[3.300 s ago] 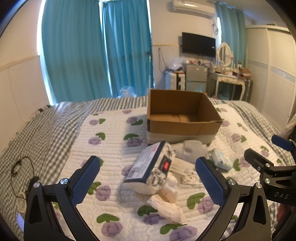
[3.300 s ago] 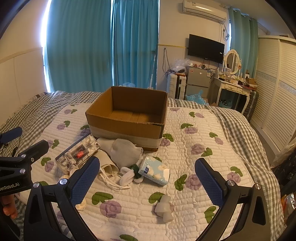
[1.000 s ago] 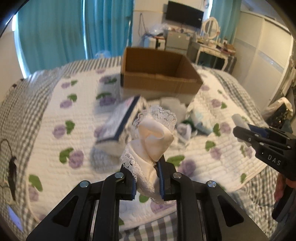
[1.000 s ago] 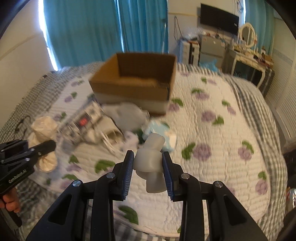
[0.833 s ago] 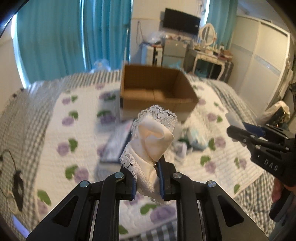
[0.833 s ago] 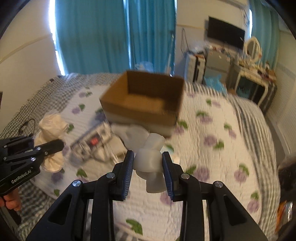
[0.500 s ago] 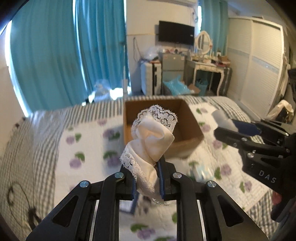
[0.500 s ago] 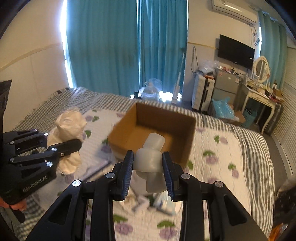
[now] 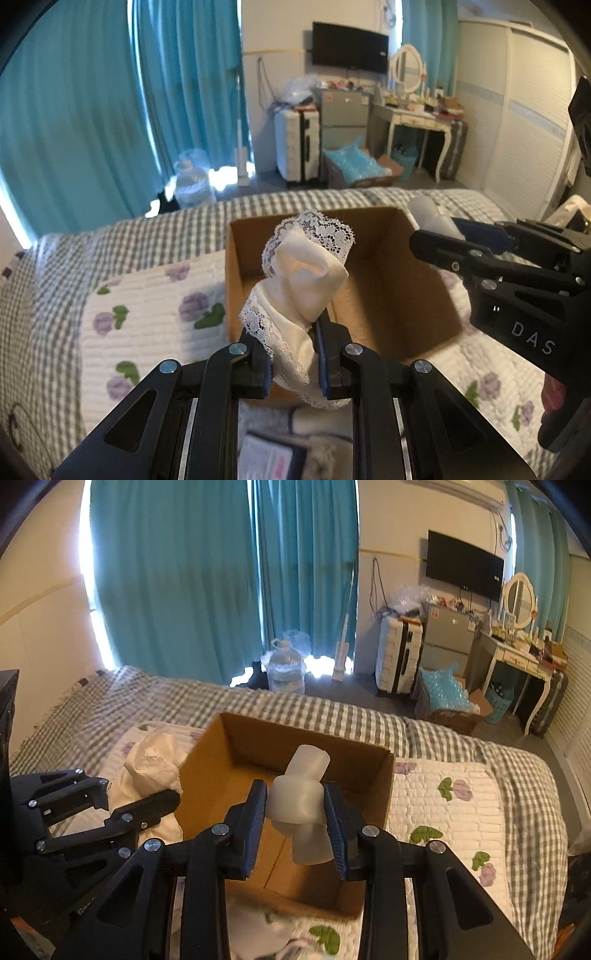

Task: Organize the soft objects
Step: 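Carry both items over the box and open both tools to drop them, then grasp the tissue-paper pack with the left tool while the right tool grasps the white mask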

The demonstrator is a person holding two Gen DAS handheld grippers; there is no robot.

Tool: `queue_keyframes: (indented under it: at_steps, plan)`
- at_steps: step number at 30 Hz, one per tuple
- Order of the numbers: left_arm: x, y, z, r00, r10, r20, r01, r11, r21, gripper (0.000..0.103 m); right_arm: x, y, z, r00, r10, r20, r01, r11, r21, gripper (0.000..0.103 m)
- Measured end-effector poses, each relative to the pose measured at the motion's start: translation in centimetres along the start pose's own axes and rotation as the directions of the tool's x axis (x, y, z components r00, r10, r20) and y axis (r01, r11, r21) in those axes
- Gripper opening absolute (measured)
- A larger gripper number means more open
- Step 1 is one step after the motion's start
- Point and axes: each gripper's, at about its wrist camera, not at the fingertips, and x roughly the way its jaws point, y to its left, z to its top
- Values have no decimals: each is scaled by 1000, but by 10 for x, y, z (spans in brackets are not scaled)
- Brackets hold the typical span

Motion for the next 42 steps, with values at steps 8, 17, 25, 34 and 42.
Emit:
queue_keyframes:
  at_steps: [8,17,25,34,42]
  plan:
    - [37,2,2,998,-41,-42,41,999,-15,23,43,-20,-9,998,-9,-59,10,999,33,35]
    - [-16,-3,10,998,21,60,-22,1000,1,80,-19,-20,4,997,-51,63,48,998,51,75]
    - [-109,-4,22,980,79,181,-84,996,23,80,-118,-5,22,983,-85,165,82,996,24,97]
    - [-201,6,-2,946,133,295,-137,991,-7,103,-217,23,7,970,-92,224,93,996,7,103]
    - [-207,12,-54,964,125,234,-123,992,-24,103,-225,64,-50,975,-85,204,107,989,-102,103]
